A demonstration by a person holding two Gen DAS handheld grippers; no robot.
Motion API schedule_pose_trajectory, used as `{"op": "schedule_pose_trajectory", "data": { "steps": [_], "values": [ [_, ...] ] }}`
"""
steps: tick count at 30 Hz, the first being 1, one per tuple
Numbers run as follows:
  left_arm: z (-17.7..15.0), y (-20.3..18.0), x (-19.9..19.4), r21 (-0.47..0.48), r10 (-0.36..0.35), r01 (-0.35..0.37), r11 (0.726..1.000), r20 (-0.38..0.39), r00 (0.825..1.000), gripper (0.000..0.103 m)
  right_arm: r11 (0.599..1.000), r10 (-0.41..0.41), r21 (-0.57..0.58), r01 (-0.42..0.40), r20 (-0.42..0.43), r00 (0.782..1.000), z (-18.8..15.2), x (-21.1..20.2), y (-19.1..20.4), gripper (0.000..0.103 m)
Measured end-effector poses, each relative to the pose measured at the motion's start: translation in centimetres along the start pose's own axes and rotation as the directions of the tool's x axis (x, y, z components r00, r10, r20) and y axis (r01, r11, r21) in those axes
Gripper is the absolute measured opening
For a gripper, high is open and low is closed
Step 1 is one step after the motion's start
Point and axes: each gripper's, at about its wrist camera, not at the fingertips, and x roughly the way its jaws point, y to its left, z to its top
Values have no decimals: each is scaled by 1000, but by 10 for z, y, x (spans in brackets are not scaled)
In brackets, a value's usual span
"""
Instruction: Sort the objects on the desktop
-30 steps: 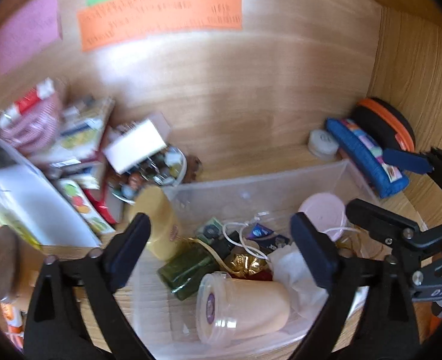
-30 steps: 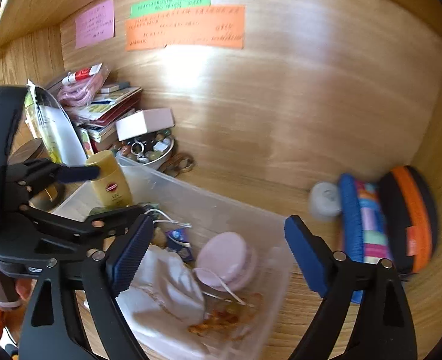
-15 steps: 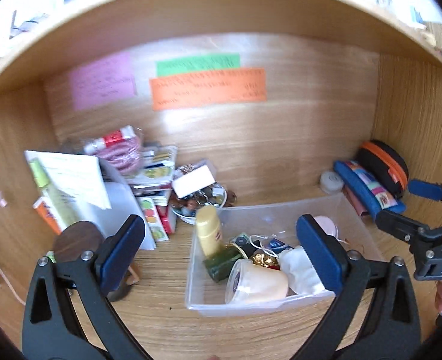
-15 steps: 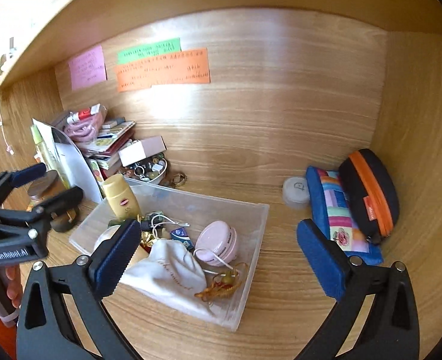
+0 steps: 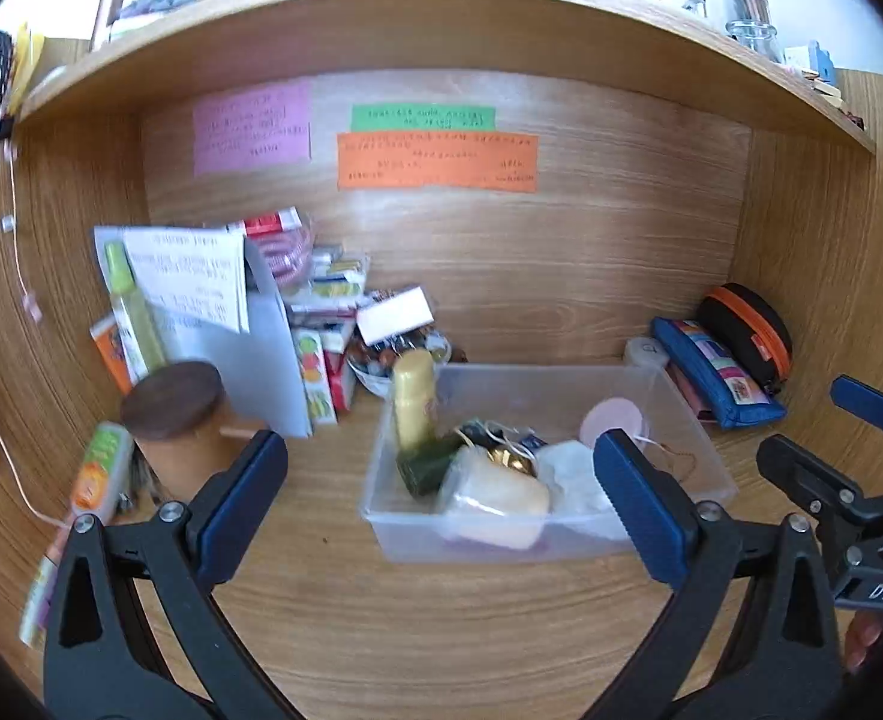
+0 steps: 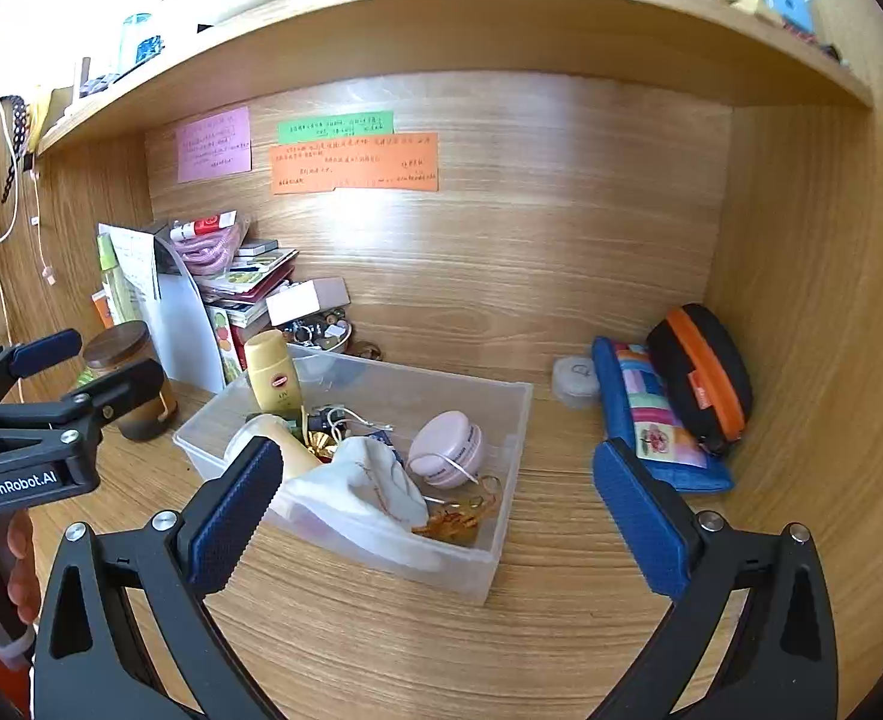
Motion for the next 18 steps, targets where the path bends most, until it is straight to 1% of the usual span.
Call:
{"op": "schedule_pose_trajectory", "data": {
  "steps": [3,7,10,14,18],
  "values": [
    [-7,-3,1,-4,-2,2,1000,-15,1000,103,1000,-17,-14,17,7,1000,-6,-5,6,103],
    [-15,-4,3,1,16,-16,1000,-25,1000,103,995,-82,-48,83,27,996,-17,-9,12,103],
    [-19,-3,7,-3,21,-21,1000,-38,999,103,994,-104,-45,104,20,994,-25,-7,11,103],
    [-24,-3,12,-4,18,-18,1000,-56,998,103,997,-77,-7,77,-12,997,-30,-1,2,103],
    [-26,-5,13,14,18,-18,1000,-55,998,103,997,-69,23,70,-36,997,-31,6,-4,103]
  ]
}}
